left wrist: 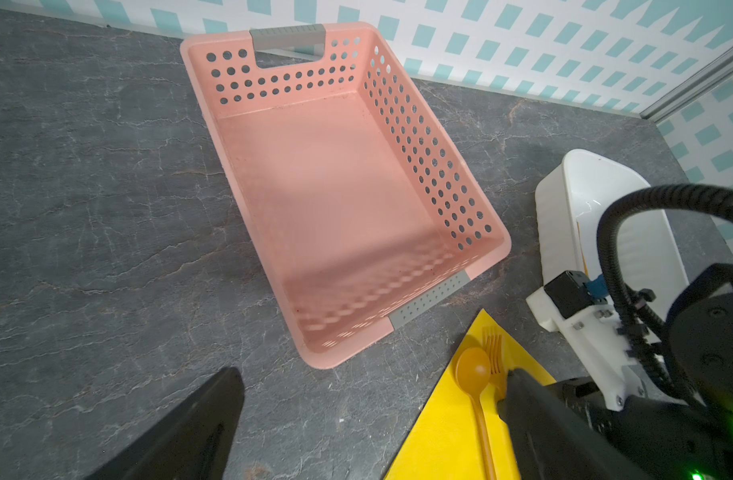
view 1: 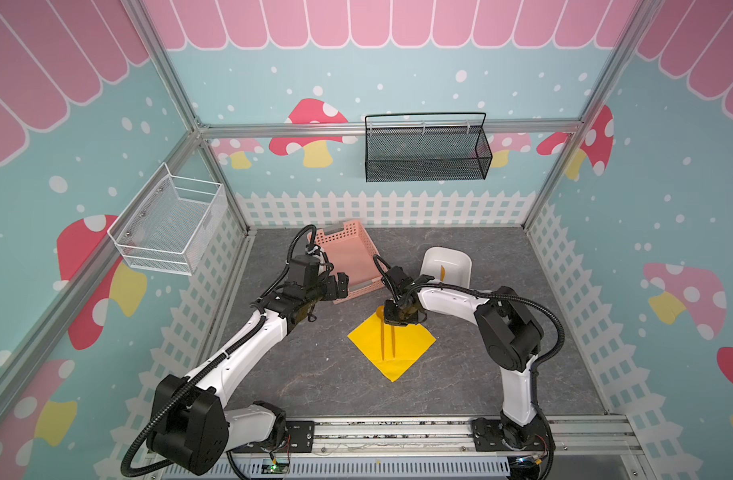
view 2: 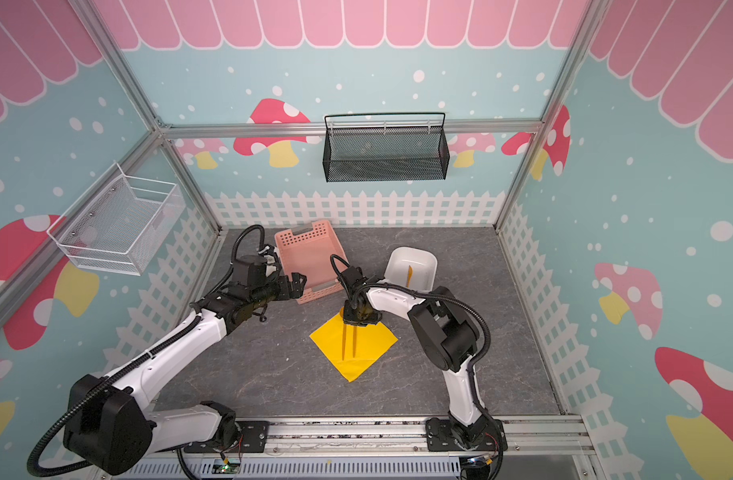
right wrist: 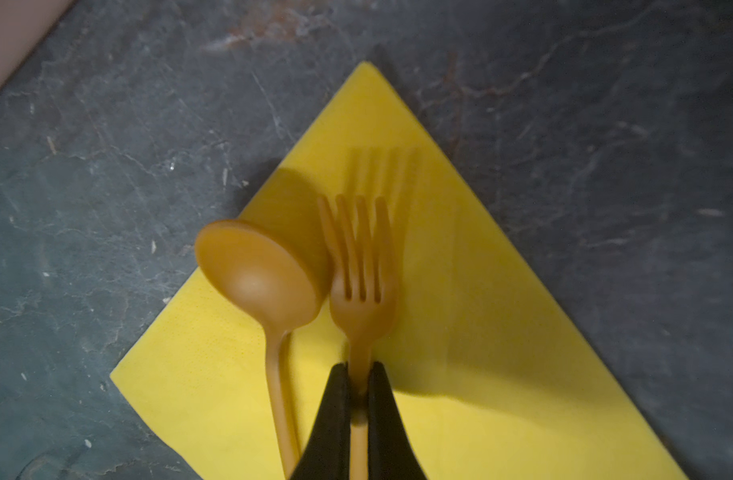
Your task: Place the utensils on the paper napkin and roll it up
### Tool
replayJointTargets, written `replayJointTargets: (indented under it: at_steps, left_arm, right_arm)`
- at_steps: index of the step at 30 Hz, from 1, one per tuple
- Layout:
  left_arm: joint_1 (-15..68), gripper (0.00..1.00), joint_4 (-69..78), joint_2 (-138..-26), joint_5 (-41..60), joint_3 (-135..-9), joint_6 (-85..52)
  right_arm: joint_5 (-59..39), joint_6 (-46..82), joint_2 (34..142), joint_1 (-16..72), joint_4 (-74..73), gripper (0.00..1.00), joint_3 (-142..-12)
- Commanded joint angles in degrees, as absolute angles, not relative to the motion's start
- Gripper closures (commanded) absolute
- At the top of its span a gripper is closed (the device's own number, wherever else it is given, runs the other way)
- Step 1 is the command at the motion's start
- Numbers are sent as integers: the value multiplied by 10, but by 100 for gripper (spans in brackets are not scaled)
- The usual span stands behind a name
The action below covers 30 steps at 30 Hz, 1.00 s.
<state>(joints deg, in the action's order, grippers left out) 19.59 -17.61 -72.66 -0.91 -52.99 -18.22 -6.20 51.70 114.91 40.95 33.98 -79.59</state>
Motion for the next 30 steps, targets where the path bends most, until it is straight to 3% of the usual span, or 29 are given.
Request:
replayJointTargets:
  at_steps: [1, 30]
  left_arm:
    - [198, 0, -184, -729, -18, -547, -179]
    - [198, 0, -184, -730, -18, -546, -179]
  right_arm:
    - [-68, 517, 1147, 416, 346, 93, -794]
    - [-78, 528, 1143, 417, 378, 92, -801]
